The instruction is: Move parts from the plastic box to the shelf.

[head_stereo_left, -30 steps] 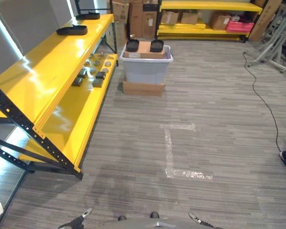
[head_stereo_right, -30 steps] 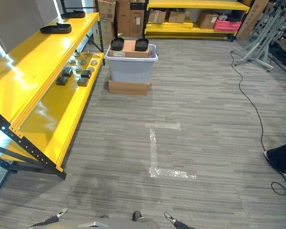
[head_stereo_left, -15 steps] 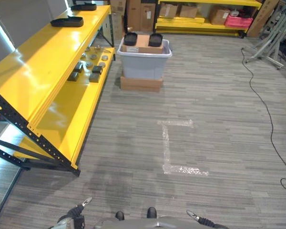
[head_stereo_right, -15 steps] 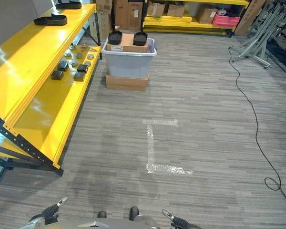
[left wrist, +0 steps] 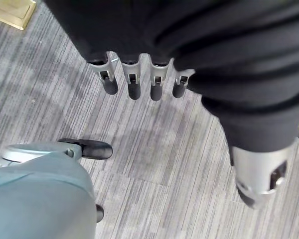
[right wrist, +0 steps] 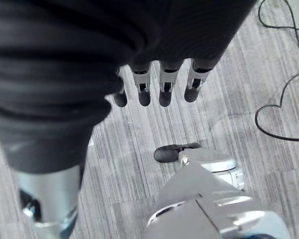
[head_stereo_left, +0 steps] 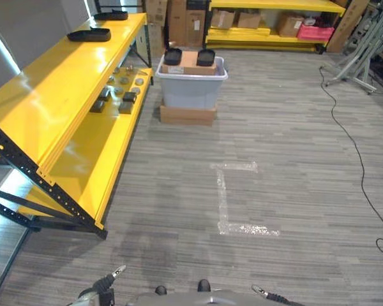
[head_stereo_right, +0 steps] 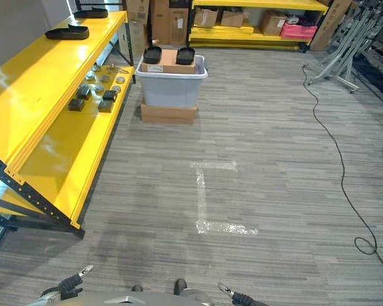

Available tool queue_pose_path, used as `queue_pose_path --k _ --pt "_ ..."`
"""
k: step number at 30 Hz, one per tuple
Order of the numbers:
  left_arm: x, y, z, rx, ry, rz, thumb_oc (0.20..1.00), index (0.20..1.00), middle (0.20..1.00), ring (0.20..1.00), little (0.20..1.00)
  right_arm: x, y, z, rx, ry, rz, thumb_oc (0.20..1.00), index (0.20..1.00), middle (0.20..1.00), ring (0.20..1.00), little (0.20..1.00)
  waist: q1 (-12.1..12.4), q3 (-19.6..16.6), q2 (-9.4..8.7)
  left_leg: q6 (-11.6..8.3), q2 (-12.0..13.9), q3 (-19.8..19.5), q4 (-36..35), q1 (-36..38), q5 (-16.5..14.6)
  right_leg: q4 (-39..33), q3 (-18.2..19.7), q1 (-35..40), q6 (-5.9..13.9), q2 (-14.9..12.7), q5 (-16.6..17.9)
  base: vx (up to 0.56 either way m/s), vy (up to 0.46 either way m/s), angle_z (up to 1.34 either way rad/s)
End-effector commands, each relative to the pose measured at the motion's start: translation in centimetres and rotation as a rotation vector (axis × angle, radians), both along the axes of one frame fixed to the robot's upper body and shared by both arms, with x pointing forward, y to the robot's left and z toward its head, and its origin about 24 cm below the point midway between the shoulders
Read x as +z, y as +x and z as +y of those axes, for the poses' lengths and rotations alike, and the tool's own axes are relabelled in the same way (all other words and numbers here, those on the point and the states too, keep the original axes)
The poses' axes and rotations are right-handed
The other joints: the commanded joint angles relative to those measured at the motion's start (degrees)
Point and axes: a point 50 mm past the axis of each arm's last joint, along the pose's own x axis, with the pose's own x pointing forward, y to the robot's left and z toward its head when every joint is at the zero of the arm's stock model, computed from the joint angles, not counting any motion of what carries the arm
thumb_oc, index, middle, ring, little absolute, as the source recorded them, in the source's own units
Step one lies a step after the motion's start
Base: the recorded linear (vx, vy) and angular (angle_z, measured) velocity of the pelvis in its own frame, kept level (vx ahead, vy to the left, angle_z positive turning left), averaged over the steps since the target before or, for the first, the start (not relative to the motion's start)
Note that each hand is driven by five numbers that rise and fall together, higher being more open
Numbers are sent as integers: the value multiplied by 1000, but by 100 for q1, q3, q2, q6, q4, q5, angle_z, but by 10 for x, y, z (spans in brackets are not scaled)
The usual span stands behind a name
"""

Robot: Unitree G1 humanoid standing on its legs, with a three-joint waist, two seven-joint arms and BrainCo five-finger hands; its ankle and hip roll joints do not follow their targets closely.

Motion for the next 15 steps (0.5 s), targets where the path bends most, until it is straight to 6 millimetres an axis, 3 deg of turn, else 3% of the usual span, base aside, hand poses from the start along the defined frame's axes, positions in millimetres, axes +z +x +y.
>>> queue_pose_path --k 1,5,10,15 --pt "11 27 8 -32 53 -153 1000 1000 1000 1000 1000 6 11 -13 87 -228 -51 1000 1000 1000 1000 1000 17 -3 -47 11 -102 455 -15 -43 -398 51 -223 266 396 -163 -543 0 0 0" --pt "20 42 11 -128 131 -232 1000 1000 1000 1000 1000 14 25 -21 69 -282 -146 1000 1000 1000 1000 1000 12 55 -31 34 -106 456 -15 -55 -401 83 -209 233 398 -170 -536 -8 2 0" --pt "38 63 27 -71 187 -388 1000 1000 1000 1000 1000 20 23 -37 -8 -337 -158 1000 1000 1000 1000 1000 27 94 -40 42 -108 452 -15 -47 -405 96 -211 233 409 -178 -528 0 0 0" --pt "42 67 29 -56 188 -407 1000 1000 1000 1000 1000 23 26 -38 -49 -273 -220 1000 1000 1000 1000 1000 61 96 -74 53 -113 436 -15 -52 -410 116 -238 231 411 -187 -525 0 0 0"
